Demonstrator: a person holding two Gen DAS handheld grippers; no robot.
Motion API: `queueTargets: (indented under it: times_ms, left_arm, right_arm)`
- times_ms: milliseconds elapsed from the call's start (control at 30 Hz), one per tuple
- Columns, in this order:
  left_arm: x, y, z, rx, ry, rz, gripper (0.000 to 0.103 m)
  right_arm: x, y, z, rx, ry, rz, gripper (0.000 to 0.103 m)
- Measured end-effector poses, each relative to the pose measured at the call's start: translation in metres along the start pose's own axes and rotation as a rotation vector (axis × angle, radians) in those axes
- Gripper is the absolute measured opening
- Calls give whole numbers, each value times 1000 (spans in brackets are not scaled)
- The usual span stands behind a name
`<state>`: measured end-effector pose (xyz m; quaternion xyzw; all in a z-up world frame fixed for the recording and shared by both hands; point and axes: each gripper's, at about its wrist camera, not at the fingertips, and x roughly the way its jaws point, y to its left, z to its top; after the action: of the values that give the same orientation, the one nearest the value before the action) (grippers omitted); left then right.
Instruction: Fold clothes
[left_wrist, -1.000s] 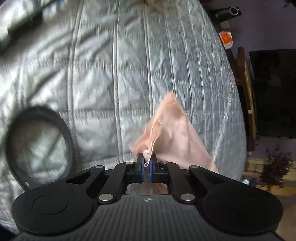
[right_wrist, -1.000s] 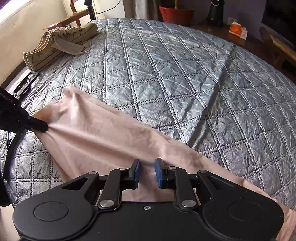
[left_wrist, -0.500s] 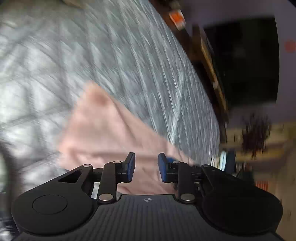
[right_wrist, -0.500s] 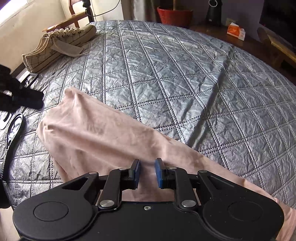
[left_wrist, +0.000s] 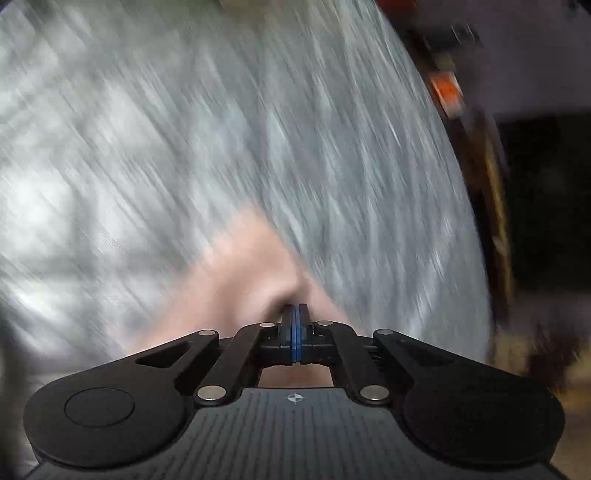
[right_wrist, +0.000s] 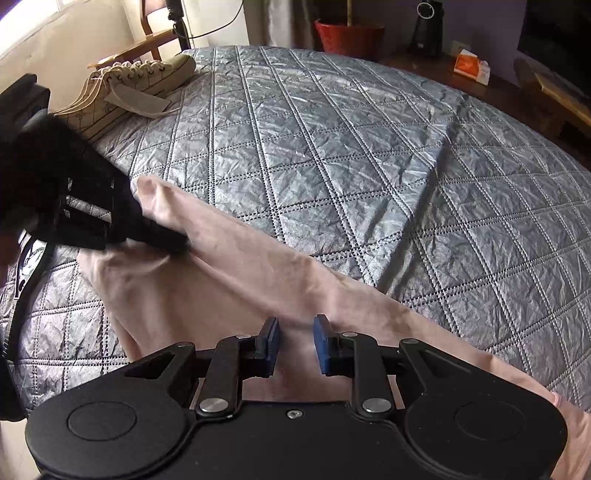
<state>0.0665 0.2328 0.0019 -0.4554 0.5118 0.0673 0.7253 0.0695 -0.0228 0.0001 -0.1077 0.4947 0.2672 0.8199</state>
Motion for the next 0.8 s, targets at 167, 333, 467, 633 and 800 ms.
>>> queueTargets:
  times_ms: [167,333,467,633,800]
  left_arm:
    - [-22,4,8,-78,-107,-61,30]
    - [11,-50,-23,167,29,-86,42]
    - [37,-63,-33,242,73,-49,38]
    - [42,-64,-13,211,84,-50,31]
    - [49,-67,-3,262,73,-31,24]
  right_arm:
    - [-1,-1,-3,5,-20,10,21]
    - [0,5,-4,-22,-24,22,40]
    - [5,26,-5,-91,-14,11,69]
    - [-5,23,-9,-67,-53,-21,42]
    - [-28,17,-18,-29,-145,-51,30]
